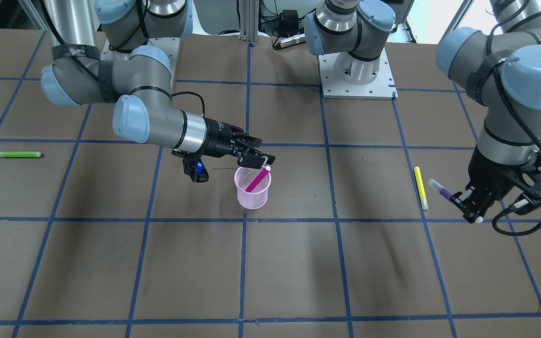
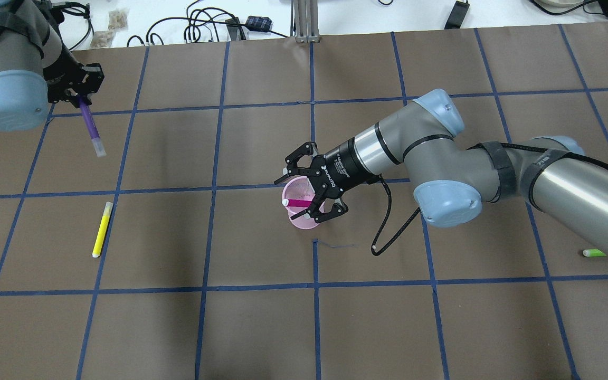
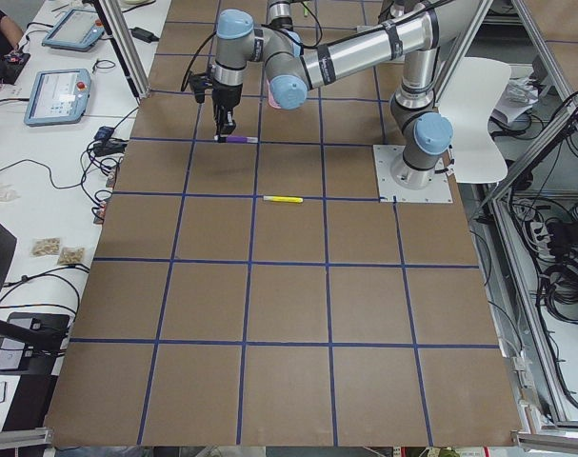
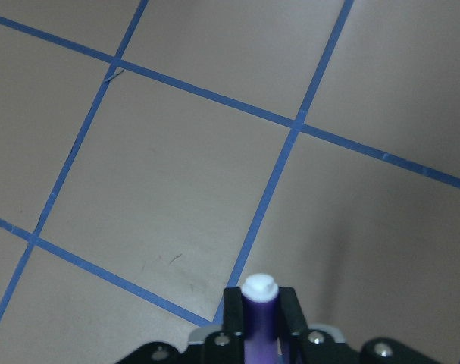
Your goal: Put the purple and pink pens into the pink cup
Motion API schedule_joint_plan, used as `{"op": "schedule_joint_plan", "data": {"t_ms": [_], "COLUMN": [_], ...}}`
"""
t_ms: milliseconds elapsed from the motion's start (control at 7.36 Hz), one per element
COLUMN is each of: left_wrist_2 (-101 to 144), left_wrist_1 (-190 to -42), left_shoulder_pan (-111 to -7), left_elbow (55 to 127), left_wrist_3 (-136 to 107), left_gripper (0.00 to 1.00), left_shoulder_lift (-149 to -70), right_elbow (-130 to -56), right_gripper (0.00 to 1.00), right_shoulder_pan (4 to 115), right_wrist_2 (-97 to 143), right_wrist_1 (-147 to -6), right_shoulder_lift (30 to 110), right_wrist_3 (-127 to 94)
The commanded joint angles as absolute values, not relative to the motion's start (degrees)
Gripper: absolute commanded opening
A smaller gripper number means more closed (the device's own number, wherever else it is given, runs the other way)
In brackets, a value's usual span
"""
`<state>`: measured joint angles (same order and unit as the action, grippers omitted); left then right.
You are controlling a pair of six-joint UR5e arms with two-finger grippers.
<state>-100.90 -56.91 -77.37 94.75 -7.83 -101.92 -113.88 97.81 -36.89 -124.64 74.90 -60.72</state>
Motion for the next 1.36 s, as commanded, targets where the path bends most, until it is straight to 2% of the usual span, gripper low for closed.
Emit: {"op": "schedule_joint_plan", "data": {"t_ms": [0, 272, 544, 816, 1223], "left_wrist_2": [-101.34, -101.16, -102.82, -107.22, -113.55], "left_wrist_1": [-56.78, -54.86, -51.52, -48.71, -40.82], "left_shoulder_pan": [-81.10, -88.99, -98.57, -106.48, -115.99], "left_elbow": [94.75, 94.66, 94.83, 95.62, 99.83], "left_wrist_3": [-13.05, -22.45, -31.95, -40.38, -51.64], "left_gripper": [0.00, 0.00, 0.00, 0.00, 0.00], "left_shoulder_lift": [-101.08, -101.51, -102.39, -103.09, -105.10], "right_elbow": [-107.88, -105.21, -104.68, -103.11, -97.49], "right_gripper": [0.86, 0.87, 0.97, 1.00, 1.00], "right_shoulder_pan": [97.21, 92.75, 88.53, 84.92, 84.99], "right_wrist_2": [-48.54, -62.59, -75.10, -84.58, -92.36], "right_wrist_1": [-123.50, -116.85, -112.51, -109.96, -105.39], "right_shoulder_lift": [75.41, 76.37, 79.61, 81.46, 81.65], "right_wrist_3": [-58.64, -42.38, -27.49, -14.56, -5.12]}}
